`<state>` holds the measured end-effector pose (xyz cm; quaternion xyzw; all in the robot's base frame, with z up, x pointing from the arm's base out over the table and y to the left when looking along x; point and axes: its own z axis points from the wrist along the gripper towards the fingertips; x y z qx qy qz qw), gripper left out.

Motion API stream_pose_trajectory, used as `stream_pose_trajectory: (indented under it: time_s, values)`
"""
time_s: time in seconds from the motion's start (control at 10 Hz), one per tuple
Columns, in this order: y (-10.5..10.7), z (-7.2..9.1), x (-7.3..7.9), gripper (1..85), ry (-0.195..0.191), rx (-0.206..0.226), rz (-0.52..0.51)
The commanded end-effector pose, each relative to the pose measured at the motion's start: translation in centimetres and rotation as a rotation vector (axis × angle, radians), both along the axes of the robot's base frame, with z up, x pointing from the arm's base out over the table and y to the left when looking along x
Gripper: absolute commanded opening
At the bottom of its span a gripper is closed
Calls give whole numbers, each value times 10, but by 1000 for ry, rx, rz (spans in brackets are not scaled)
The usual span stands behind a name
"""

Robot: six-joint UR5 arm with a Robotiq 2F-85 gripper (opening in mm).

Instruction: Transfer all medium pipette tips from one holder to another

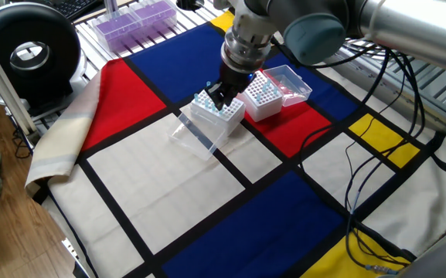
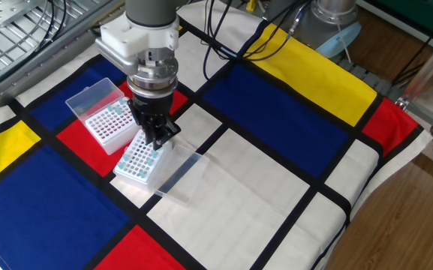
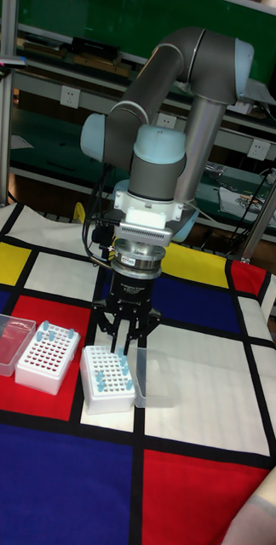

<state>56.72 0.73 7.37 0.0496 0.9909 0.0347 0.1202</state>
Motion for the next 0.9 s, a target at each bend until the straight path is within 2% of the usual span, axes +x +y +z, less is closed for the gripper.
stream_pose_trajectory:
  time_s: [0.0, 0.8]
  values:
    - [2, 2, 3, 263, -8, 7, -21]
    - [7, -1, 6, 247, -24, -7, -23]
